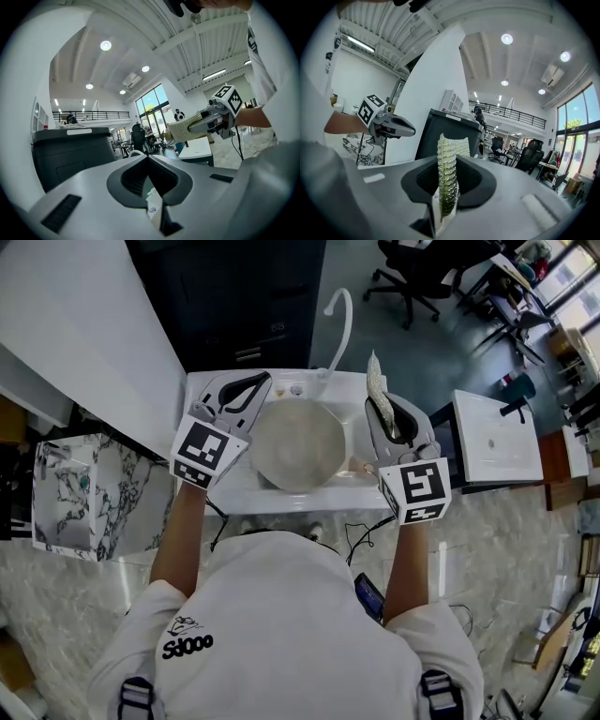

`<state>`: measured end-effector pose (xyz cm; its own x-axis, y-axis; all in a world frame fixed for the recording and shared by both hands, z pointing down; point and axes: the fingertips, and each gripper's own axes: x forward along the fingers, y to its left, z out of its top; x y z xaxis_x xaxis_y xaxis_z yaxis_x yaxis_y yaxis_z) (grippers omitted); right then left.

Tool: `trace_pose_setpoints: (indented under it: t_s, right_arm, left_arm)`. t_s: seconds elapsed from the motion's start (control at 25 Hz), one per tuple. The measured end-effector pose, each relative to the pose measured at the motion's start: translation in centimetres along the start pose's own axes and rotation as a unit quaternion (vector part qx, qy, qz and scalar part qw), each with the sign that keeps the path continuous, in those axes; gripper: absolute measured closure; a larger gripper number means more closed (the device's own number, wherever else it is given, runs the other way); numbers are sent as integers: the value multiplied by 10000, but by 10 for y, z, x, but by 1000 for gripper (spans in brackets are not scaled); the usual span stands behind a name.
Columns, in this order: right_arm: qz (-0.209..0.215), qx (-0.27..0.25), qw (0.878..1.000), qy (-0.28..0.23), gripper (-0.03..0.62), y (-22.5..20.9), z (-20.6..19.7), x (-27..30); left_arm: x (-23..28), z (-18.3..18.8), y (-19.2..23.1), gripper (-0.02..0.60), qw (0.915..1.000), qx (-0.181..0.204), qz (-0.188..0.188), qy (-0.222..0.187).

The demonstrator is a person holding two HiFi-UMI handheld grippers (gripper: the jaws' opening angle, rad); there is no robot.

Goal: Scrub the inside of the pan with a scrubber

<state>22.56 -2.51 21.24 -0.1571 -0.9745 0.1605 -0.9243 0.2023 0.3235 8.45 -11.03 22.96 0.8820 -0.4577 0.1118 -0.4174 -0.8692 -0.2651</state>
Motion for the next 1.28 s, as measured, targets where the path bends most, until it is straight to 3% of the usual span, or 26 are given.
trace_pose_setpoints:
  t_s: [0.28,1.28]
  right_arm:
    - [-68,-119,9998,-155,523,3,16,-10]
    - [-22,-20,9999,-124,523,5,13,-10]
  left_arm:
    - [-5,17,-7,575,9998,-20,-66,-200]
    - [-7,20,-16,575,9988,-287,-308,-259]
